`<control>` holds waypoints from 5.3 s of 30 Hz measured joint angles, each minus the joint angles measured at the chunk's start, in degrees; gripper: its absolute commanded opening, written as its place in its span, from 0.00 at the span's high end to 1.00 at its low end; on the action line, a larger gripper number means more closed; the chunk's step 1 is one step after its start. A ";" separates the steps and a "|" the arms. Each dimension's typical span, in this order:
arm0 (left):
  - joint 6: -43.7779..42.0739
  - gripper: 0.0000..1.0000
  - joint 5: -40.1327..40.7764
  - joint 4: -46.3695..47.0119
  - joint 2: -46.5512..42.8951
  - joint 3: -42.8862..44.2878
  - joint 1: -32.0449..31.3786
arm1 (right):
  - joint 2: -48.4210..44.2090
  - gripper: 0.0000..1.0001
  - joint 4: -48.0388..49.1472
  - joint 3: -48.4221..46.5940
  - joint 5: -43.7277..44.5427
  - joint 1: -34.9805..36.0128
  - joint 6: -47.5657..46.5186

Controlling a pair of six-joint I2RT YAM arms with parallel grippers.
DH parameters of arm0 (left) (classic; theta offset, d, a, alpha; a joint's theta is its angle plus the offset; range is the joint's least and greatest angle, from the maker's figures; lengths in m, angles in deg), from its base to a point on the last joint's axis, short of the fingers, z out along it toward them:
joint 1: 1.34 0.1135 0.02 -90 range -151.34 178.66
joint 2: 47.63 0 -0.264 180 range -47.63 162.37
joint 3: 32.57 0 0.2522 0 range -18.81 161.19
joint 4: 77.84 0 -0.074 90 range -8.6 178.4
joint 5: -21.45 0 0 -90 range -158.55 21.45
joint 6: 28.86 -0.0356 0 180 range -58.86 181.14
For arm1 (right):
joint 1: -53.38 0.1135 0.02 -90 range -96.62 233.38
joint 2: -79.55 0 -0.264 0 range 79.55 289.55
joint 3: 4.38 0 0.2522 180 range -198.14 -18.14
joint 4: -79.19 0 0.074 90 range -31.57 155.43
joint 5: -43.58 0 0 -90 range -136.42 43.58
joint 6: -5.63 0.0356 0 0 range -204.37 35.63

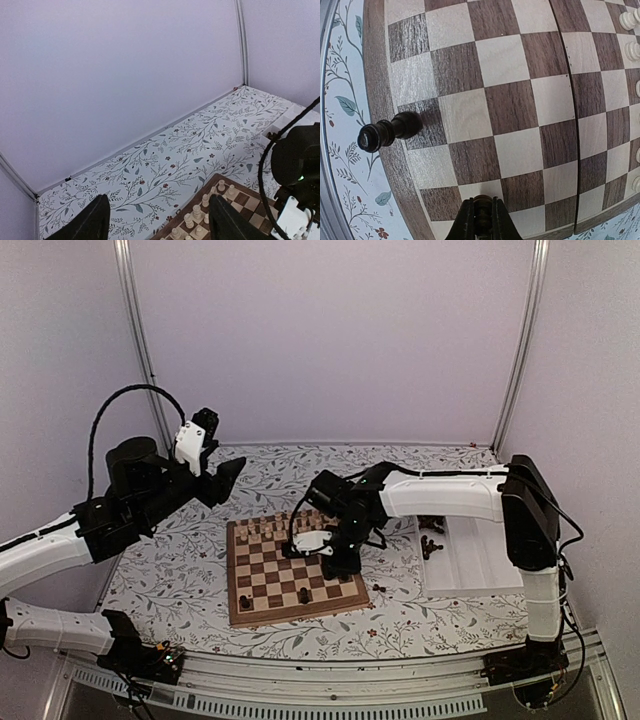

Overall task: Set up the chess pieces on the board
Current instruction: Place the chess piece on the chessboard, then pick up the chess piece at the center of the board, then place the chess piece on the chessboard.

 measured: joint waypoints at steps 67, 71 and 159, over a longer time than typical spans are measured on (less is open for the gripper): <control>-0.20 0.32 -3.61 -3.26 6.19 1.57 0.00 | -22.05 0.73 25.86 42.60 1.20 -7.58 1.70; -0.20 0.32 -3.69 -3.28 6.25 1.62 0.00 | -22.01 0.81 25.92 42.60 1.14 -7.74 2.05; 39.91 0.84 -50.99 9.35 44.00 16.57 -7.34 | -32.92 0.92 13.92 25.20 -5.92 -7.78 -0.13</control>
